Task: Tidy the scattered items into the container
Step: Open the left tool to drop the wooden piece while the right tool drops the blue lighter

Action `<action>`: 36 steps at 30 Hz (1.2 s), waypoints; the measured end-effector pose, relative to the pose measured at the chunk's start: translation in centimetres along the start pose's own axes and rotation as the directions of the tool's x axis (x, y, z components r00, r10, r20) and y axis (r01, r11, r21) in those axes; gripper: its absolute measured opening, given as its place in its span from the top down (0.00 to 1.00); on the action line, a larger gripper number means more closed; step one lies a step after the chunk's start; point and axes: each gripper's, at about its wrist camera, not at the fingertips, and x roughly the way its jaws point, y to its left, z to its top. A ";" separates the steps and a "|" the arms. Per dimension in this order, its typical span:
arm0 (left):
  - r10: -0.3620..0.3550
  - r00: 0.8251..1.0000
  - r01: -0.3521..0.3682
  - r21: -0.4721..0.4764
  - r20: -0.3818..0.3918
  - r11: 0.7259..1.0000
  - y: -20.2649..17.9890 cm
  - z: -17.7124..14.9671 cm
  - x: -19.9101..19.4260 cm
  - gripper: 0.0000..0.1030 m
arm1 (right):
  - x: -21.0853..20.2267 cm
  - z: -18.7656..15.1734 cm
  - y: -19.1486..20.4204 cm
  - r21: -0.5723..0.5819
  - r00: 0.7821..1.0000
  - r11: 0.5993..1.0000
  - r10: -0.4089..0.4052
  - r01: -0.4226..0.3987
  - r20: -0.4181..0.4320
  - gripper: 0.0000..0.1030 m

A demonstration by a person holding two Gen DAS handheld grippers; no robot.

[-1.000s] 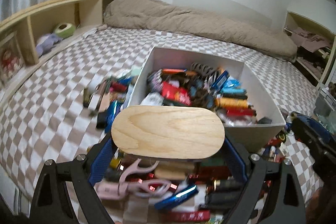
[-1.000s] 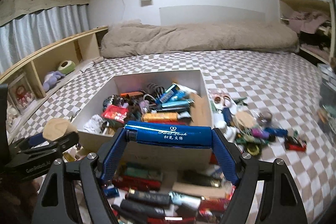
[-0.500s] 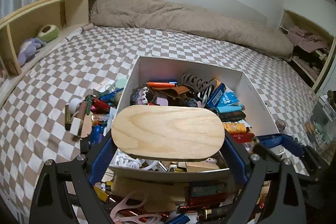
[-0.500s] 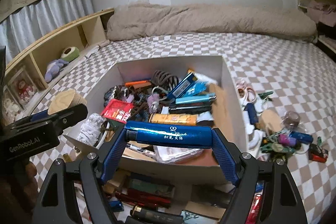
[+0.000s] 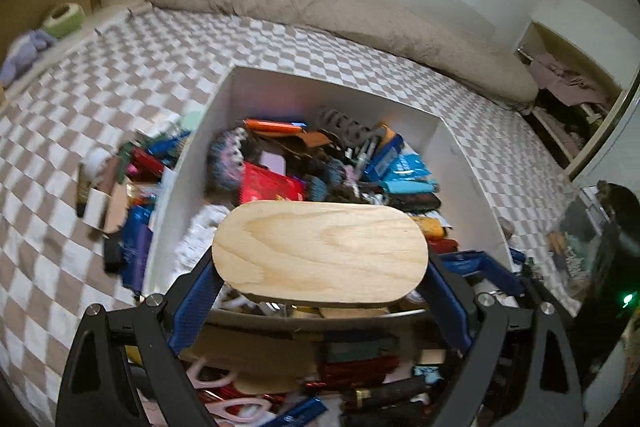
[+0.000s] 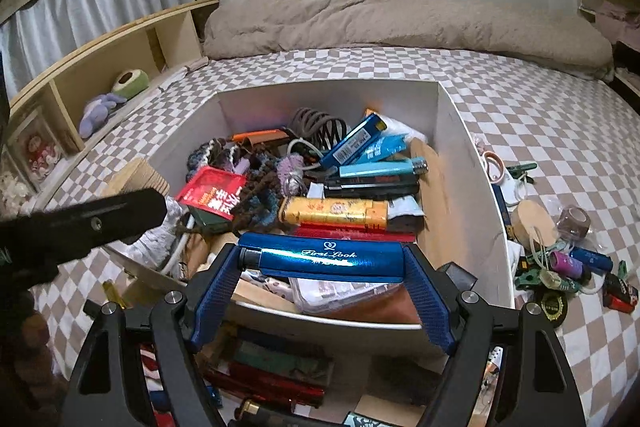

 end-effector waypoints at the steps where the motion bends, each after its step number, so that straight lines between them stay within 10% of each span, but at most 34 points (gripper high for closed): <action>1: 0.004 1.000 -0.004 0.005 -0.002 1.000 -0.2 0.0 0.1 0.09 | -0.1 0.0 0.0 -0.004 1.000 1.000 -0.003 0.003 0.004 0.21; 19: 0.046 0.988 -0.045 0.013 -0.146 0.999 -2.2 0.0 4.2 0.09 | -1.4 -0.4 -0.8 -0.025 1.000 0.999 -0.025 0.025 0.003 0.21; 36: 0.088 0.990 -0.084 0.043 -0.112 0.996 -2.1 0.6 3.0 0.02 | -2.2 -0.4 -0.3 -0.041 1.000 0.999 0.001 -0.001 0.016 0.21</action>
